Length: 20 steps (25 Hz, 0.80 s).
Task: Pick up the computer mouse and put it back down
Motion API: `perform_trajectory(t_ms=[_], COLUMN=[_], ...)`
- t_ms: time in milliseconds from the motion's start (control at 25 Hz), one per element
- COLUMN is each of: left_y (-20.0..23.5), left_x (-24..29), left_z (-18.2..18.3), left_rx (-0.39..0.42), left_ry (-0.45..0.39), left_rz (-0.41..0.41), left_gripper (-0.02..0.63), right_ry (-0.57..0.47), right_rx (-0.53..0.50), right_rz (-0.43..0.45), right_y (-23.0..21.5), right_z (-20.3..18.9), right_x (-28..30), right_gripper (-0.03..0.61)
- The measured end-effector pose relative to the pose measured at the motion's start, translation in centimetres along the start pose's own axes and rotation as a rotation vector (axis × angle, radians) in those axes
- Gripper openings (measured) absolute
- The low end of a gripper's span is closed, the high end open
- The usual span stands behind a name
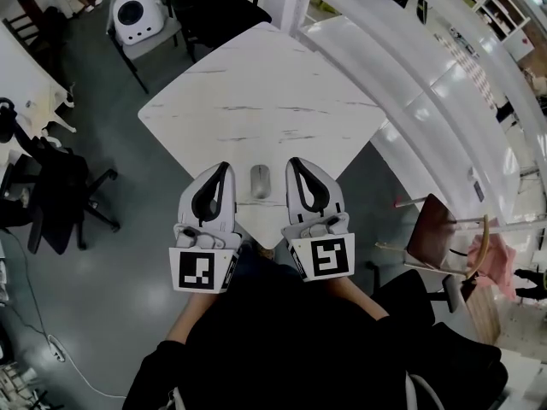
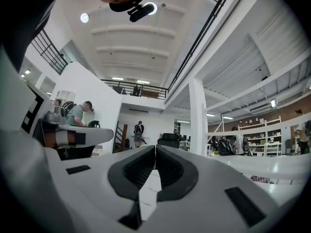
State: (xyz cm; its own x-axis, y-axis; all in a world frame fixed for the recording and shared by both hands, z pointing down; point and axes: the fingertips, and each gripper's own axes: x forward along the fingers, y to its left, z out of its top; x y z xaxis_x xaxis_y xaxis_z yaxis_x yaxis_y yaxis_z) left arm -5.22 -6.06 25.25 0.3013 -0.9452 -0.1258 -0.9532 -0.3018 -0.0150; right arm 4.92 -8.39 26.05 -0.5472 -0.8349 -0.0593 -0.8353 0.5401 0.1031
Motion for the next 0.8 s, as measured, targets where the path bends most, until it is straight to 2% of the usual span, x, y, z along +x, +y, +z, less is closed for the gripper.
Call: perform_trajectory(t_ms=[280, 800], left_y=[1.0, 1.9], left_x=[1.3, 3.2], left_z=[-0.7, -5.5], left_rx=[-0.01, -0.056], left_ry=[0.017, 0.072], left_rz=[-0.031, -0.102], left_gripper=[0.007, 0.008], right_ry=[0.024, 0.127], right_rx=[0.007, 0.034], right_rz=[-0.009, -0.055], right_y=[0.1, 0.2], right_z=[-0.7, -5.6], right_x=[1.3, 3.4], right_gripper=[0.021, 0.021])
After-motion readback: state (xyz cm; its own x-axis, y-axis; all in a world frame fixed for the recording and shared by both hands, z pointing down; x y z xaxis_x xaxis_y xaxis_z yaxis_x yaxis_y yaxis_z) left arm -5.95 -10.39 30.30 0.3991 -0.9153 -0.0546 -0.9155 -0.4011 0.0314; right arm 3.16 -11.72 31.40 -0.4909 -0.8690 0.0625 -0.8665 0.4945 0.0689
